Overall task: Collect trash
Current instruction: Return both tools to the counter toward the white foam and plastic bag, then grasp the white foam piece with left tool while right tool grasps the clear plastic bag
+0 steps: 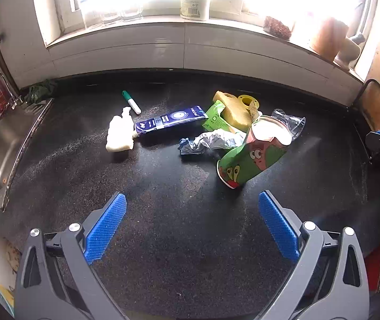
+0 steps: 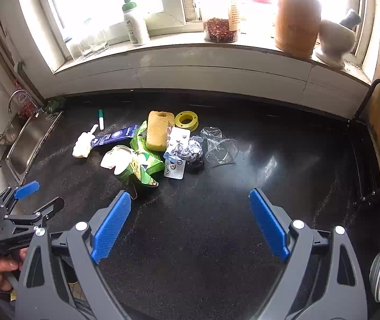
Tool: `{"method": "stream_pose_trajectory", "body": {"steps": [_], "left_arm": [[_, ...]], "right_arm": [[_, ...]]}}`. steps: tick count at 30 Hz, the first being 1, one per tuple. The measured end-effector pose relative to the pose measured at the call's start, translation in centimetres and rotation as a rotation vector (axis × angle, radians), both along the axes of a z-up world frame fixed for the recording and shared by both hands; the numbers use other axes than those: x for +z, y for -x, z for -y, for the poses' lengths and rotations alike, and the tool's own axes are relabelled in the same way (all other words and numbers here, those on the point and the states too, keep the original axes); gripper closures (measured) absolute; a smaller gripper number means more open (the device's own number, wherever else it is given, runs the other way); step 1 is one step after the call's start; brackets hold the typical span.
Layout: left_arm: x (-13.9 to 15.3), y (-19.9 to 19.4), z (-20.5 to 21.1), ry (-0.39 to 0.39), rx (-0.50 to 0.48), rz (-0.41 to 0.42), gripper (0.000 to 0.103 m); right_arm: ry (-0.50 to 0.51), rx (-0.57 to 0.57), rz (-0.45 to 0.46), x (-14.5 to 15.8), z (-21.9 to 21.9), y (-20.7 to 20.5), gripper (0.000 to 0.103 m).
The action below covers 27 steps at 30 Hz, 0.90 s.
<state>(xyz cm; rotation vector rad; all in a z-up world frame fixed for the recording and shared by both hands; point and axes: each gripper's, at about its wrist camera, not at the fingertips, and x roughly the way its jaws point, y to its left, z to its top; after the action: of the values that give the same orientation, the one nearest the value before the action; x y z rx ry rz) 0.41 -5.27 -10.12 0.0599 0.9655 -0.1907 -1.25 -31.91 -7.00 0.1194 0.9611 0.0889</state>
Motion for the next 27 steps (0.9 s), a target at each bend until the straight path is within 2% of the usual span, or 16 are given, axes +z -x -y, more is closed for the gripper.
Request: {"method": "stream_pose_trajectory", "body": {"steps": [5,9,17,23,26,27], "left_arm": [[-1.1,-2.3,-1.6,-0.045,0.035,0.005,0.007],[-3.1,-5.6,-3.7,-0.094,0.065,-0.002,0.007],[-8.5,-13.3,-7.8,-0.111,0.106,-0.066,0.007],[-12.0,-17.1,-8.9,-0.138,0.118,-0.112,0.007],[-13.5,-18.4,-9.2,-0.139,0.123,-0.136,0.006],[-13.6,-18.6,-9.4,-0.118,0.123,-0.121,0.007]], "right_arm": [[-0.009,0.008,-0.005,-0.4,0.4,-2.1,0.016],[-0.003,0.011,-0.016,-1.5,0.9,-4.6,0.015],[0.008,0.013,-0.121,-7.0,2.4,-11.2,0.016],[0.005,-0.001,-0.202,-10.9,3.7,-15.1,0.015],[0.001,-0.003,-0.239,-12.4,4.4,-16.8,0.016],[-0.004,0.0,-0.248,-12.8,4.5,-17.2,0.016]]}}
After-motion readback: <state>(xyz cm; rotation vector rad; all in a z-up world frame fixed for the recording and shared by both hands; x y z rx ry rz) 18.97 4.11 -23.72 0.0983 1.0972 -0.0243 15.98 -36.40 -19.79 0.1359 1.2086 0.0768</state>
